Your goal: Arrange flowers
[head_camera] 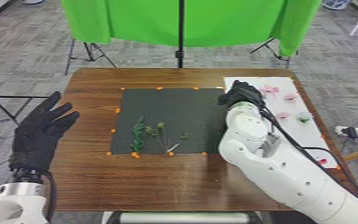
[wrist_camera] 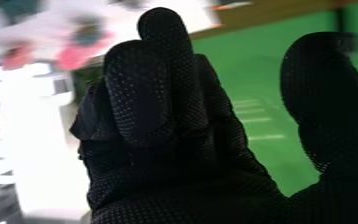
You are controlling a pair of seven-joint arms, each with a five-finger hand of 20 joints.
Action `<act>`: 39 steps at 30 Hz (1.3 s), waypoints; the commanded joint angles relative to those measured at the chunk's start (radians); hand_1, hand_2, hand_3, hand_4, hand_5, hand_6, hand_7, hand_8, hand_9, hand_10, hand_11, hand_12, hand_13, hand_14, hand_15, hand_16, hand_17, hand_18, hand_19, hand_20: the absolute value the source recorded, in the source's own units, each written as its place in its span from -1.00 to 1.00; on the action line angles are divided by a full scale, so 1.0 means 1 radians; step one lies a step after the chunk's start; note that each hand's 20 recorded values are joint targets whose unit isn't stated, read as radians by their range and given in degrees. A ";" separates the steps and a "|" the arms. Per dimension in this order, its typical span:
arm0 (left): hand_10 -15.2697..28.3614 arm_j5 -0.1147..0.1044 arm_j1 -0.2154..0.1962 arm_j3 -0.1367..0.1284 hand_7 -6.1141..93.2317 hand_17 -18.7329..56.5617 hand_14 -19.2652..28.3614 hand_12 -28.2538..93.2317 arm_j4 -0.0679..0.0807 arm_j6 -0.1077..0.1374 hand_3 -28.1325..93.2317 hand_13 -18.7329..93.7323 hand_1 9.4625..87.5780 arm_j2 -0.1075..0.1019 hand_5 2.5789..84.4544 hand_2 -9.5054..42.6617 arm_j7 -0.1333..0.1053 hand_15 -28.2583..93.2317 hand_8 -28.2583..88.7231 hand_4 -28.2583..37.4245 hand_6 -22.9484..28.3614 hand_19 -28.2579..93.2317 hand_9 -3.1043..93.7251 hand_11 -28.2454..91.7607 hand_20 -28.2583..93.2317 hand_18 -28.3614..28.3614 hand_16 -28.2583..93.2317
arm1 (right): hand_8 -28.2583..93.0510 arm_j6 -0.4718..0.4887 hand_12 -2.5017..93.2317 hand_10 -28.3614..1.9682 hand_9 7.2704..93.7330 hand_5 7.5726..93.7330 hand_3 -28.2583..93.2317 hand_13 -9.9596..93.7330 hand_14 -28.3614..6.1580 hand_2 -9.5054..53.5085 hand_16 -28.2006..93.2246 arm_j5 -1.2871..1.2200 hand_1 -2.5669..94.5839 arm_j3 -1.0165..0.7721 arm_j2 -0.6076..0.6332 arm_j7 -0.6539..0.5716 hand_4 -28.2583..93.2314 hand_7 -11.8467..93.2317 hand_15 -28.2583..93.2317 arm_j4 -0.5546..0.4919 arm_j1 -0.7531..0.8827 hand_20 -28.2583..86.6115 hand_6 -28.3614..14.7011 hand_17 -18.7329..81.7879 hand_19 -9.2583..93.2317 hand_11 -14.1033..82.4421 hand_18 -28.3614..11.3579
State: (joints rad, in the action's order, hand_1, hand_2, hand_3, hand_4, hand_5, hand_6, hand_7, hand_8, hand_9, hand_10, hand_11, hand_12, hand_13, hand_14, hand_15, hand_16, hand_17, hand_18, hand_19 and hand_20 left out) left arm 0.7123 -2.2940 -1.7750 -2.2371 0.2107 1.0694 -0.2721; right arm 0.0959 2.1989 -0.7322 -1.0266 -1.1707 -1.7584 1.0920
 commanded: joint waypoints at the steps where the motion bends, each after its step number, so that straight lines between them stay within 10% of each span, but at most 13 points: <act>1: 0.53 -0.010 -0.017 0.007 -0.60 -0.75 0.85 -0.36 0.002 0.013 0.77 -0.23 -0.59 -0.001 -0.20 -0.42 -0.017 0.25 -0.70 -0.83 0.16 0.31 -0.25 -0.16 -0.26 0.82 -0.66 | -0.70 0.123 -0.60 -0.56 0.51 0.02 0.69 0.55 -0.27 -0.96 -0.33 -0.055 -0.27 -0.055 0.022 -0.059 -0.90 -0.58 0.70 0.043 0.016 0.05 -0.29 0.07 1.00 0.02 -1.00; 22: 0.53 -0.018 0.003 0.018 -0.60 -0.75 0.85 -0.36 0.019 0.009 0.77 -0.23 -0.59 -0.004 -0.20 -0.42 -0.017 0.25 -0.70 -0.82 0.17 0.31 -0.25 -0.16 -0.26 0.82 -0.66 | -0.71 0.157 -0.59 -0.50 0.39 0.10 0.66 0.51 -0.19 -1.00 -0.34 -0.011 -0.29 0.101 -0.002 0.047 -0.93 -0.53 0.75 0.205 -0.038 0.07 -0.18 0.01 1.00 0.26 -1.00; 33: 0.53 -0.019 0.002 0.023 -0.59 -0.75 0.85 -0.36 0.019 0.013 0.77 -0.23 -0.58 -0.010 -0.20 -0.42 -0.030 0.25 -0.70 -0.82 0.16 0.31 -0.25 -0.16 -0.26 0.81 -0.66 | -0.74 0.042 -0.57 -0.13 0.55 0.43 0.72 0.59 0.05 -1.00 -0.32 -0.036 -0.10 0.227 0.067 0.109 -0.99 -0.34 0.73 0.240 -0.081 0.05 0.14 0.08 1.00 0.36 -0.95; 39: 0.53 -0.022 0.001 0.026 -0.59 -0.75 0.85 -0.36 0.018 0.014 0.77 -0.23 -0.58 -0.007 -0.20 -0.42 -0.034 0.25 -0.70 -0.82 0.16 0.31 -0.25 -0.15 -0.26 0.81 -0.66 | -0.46 -0.012 -0.37 0.30 0.90 0.81 0.59 0.77 0.28 -1.00 -0.26 -0.032 0.24 0.222 0.086 0.112 -1.00 -0.32 0.65 0.238 -0.067 0.16 0.23 0.19 1.00 0.10 -0.81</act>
State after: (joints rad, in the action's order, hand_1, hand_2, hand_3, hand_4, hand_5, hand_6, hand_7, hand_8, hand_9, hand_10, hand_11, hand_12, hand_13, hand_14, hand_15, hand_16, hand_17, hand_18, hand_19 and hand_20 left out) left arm 0.6987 -2.2793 -1.7543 -2.2232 0.2131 1.0606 -0.2997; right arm 0.1202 2.1892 -0.5274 -0.9719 -1.0724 -1.5405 0.9588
